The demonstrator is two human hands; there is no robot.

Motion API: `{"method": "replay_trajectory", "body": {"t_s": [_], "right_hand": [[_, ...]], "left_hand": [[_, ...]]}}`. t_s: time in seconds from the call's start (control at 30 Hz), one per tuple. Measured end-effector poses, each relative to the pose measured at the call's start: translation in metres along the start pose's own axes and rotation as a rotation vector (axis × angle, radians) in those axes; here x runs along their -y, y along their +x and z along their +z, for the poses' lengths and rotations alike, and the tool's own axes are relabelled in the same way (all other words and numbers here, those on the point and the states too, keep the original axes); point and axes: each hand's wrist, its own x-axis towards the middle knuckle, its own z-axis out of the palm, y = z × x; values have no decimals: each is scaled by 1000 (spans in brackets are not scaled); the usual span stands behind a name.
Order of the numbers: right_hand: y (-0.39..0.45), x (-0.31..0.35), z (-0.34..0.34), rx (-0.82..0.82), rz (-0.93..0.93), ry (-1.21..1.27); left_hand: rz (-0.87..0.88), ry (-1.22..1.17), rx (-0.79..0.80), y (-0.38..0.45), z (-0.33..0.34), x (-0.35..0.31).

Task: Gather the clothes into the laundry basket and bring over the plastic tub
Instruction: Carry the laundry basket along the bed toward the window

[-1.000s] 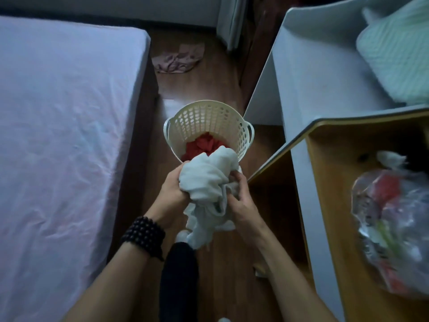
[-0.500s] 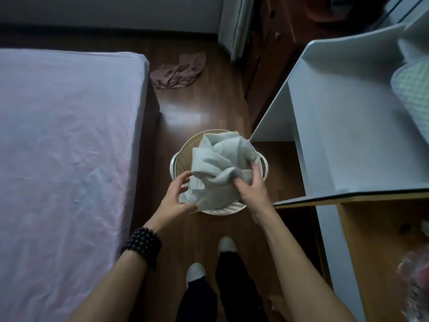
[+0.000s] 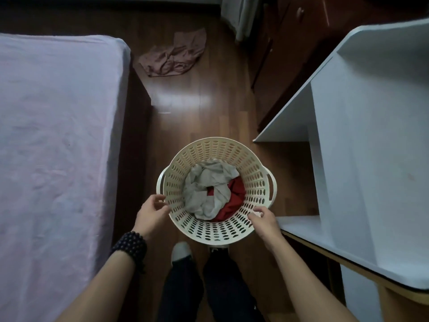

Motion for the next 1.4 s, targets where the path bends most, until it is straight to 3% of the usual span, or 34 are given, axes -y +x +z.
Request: {"method": "replay_trajectory", "body": {"t_s": [0.23, 0.47, 0.6, 0.67, 0.8, 0.97, 1.1, 1.4], "right_hand": [[92, 0, 0, -183, -36, -164], [130, 7, 6, -197, 0, -243], [133, 2, 16, -204, 39, -262], [136, -3, 18, -221, 57, -270], [147, -7, 17, -231, 56, -274], [156, 0, 25, -252, 57, -194], [145, 20, 37, -234, -20, -156], [66, 152, 40, -245, -248, -69]], "left_hand": [[-25, 253, -90, 98, 17, 12], [-132, 208, 13, 142, 24, 9], [-33, 421, -23, 147, 26, 7], [-92, 472, -24, 152, 24, 11], [-133, 291, 75, 158, 28, 18], [-100, 252, 22, 162, 39, 14], [-139, 199, 74, 157, 49, 2], [-135, -156, 15, 122, -23, -107]]}}
